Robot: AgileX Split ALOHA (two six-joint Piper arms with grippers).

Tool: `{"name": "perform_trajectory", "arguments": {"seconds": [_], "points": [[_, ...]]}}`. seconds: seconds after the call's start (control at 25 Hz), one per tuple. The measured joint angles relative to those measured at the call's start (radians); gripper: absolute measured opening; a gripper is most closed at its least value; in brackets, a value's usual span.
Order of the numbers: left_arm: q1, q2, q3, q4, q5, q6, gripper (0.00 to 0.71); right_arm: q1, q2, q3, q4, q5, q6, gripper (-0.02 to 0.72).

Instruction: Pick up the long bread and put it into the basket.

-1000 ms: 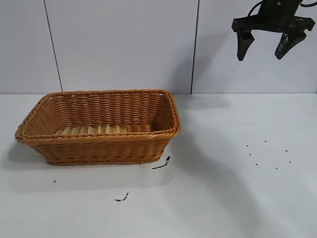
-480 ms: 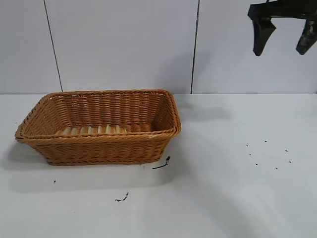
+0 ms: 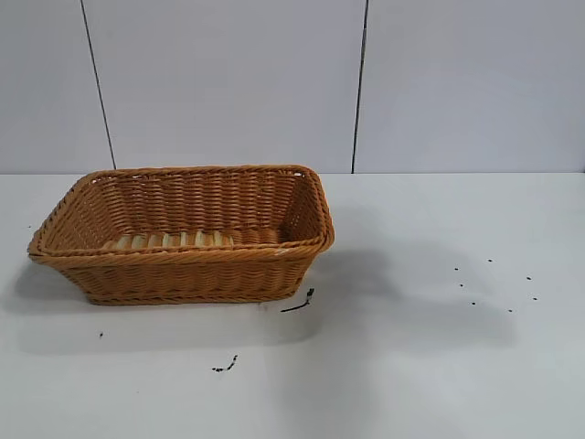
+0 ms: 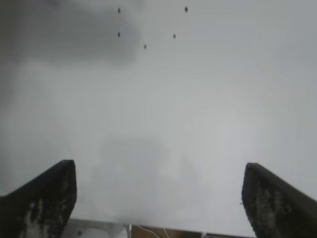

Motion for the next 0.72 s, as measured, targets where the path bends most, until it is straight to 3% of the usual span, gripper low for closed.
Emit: {"name": "perform_trajectory", "arguments": {"seconds": [0.24,0.44,0.72], "points": [[0.0,0.0,0.0,0.0,0.0,0.0,0.696,0.0,-0.411,0.175,0.01,-0.057,-0.002,0.62],[0.0,0.0,0.0,0.0,0.0,0.0,0.696,0.0,-0.668,0.181,0.01,-0.078,-0.002,0.62],[0.0,0.0,0.0,0.0,0.0,0.0,0.696,0.0,-0.835,0.183,0.01,-0.076,-0.002,0.62]]}}
